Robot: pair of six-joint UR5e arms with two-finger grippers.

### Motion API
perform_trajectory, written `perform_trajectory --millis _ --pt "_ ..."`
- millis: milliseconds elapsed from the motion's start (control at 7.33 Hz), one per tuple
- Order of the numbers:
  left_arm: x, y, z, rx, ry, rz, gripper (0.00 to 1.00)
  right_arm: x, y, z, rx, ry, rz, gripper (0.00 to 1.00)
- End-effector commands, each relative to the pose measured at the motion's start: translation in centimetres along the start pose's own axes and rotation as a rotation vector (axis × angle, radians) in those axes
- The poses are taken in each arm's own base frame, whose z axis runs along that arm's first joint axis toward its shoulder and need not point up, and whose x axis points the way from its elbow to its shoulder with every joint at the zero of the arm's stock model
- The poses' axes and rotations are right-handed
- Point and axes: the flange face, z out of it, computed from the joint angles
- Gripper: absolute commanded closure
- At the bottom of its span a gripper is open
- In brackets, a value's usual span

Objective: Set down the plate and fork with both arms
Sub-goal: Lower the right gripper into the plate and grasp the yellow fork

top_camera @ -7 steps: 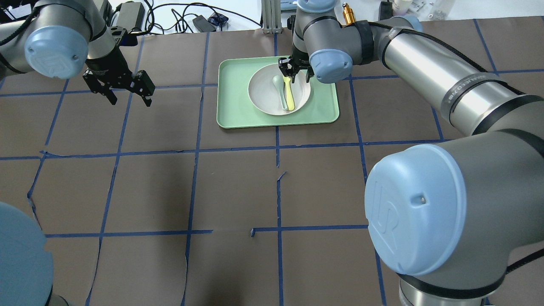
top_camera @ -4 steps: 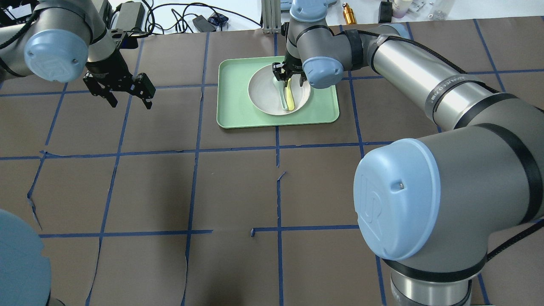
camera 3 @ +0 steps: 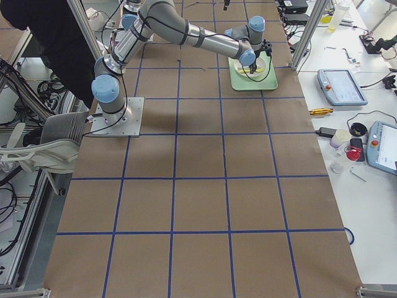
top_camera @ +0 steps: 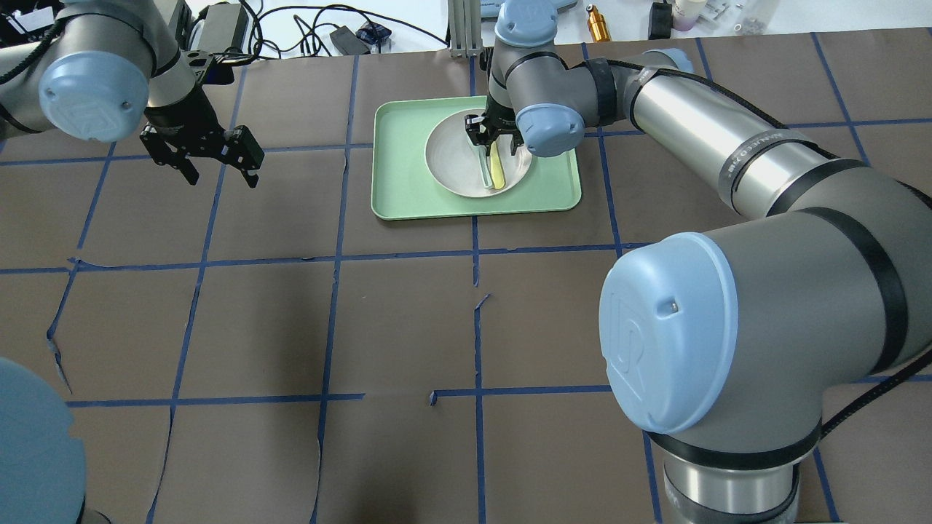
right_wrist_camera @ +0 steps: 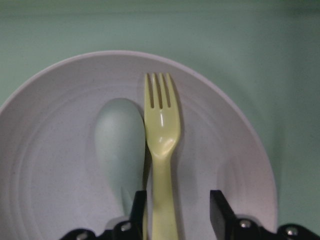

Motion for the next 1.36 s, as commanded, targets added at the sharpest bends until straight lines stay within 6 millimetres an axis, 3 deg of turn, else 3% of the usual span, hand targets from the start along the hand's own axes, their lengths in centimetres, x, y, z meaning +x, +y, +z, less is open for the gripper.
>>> perform_trajectory --millis 0,273,409,545,682,1091,1227 --pt "-0.1 0.0 0.1 -0.002 -0.001 -0.001 0.00 0.1 0.1 1.0 -0.013 0.001 0.001 0.47" --pt "-0.1 0.0 0.0 -0.001 -0.004 -0.001 0.00 0.1 0.2 1.4 -0.019 0.002 0.000 0.47" --pt "-0.1 0.0 0.0 -0.001 -0.004 -0.001 0.00 0.1 0.2 1.4 -0.019 0.002 0.000 0.55" --pt "-0.2 0.0 0.0 -0.002 -0.006 -0.002 0.00 0.1 0.2 1.3 -0.019 0.002 0.001 0.81" --pt "-0.2 0.0 0.0 -0.002 -0.006 -0.002 0.00 0.1 0.1 1.1 -0.016 0.002 0.001 1.00" --pt "-0.2 0.0 -0.1 -0.001 -0.009 -0.002 0.00 0.0 0.2 0.0 -0.012 0.003 0.008 1.00" --pt "-0.2 0.1 -0.2 0.002 -0.010 -0.003 0.00 -0.1 0.0 -1.5 0.006 0.002 0.009 1.00"
